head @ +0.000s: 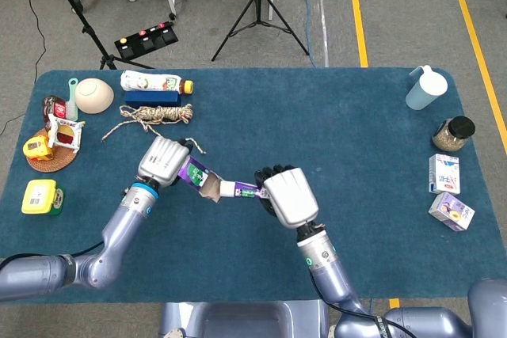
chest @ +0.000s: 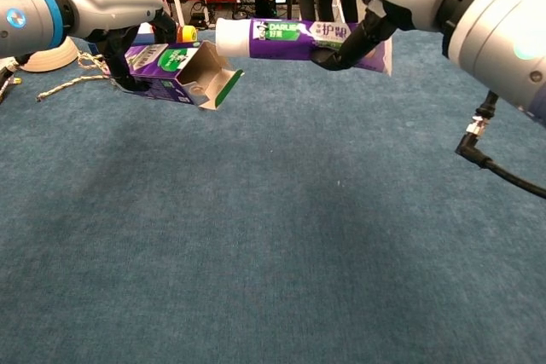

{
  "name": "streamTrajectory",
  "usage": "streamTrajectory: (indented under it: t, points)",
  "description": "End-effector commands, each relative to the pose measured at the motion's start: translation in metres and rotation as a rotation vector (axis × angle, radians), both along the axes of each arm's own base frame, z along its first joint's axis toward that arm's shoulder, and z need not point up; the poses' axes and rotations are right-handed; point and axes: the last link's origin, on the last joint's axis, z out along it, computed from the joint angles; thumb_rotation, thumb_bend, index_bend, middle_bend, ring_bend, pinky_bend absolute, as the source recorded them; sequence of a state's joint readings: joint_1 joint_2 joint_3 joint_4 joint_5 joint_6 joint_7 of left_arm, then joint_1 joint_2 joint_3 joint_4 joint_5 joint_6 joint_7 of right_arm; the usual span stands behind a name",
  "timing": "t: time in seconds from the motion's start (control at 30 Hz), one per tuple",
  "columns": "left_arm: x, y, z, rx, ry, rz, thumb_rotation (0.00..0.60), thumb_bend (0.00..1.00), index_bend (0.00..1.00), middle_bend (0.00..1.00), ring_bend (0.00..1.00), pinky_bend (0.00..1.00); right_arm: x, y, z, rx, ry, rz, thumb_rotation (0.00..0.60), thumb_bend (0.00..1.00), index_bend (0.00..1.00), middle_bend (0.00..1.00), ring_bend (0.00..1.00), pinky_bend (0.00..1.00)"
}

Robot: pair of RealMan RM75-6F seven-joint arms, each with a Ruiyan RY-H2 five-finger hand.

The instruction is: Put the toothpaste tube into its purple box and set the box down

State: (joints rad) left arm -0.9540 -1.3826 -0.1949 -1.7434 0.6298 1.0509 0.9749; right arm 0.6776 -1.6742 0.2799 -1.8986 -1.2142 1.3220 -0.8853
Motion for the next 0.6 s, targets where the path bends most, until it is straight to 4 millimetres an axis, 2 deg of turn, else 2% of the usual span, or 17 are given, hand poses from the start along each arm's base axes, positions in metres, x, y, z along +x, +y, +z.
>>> streamTrajectory:
  t: [0.03, 0.3, 0.6]
  points:
    - [0.006, 0.003, -0.003, 0.005, -0.002, 0.008, 0.600, 0.32, 0.64, 0.59, 0.55, 0.78, 0.002, 0.001, -0.001, 0.003, -0.002, 0.002, 0.600, 0.52, 0.61, 0.63, 0.58, 0.64]
    - [0.026, 0.001, -0.014, -0.012, -0.019, 0.011, 0.600, 0.32, 0.64, 0.59, 0.55, 0.78, 0.013, 0.000, -0.009, 0.012, 0.009, 0.006, 0.600, 0.52, 0.61, 0.63, 0.58, 0.64]
    - [0.035, -0.003, -0.016, -0.008, -0.019, 0.010, 0.600, 0.32, 0.63, 0.59, 0.55, 0.78, 0.015, -0.005, -0.018, 0.007, 0.033, -0.013, 0.600, 0.52, 0.61, 0.63, 0.59, 0.64]
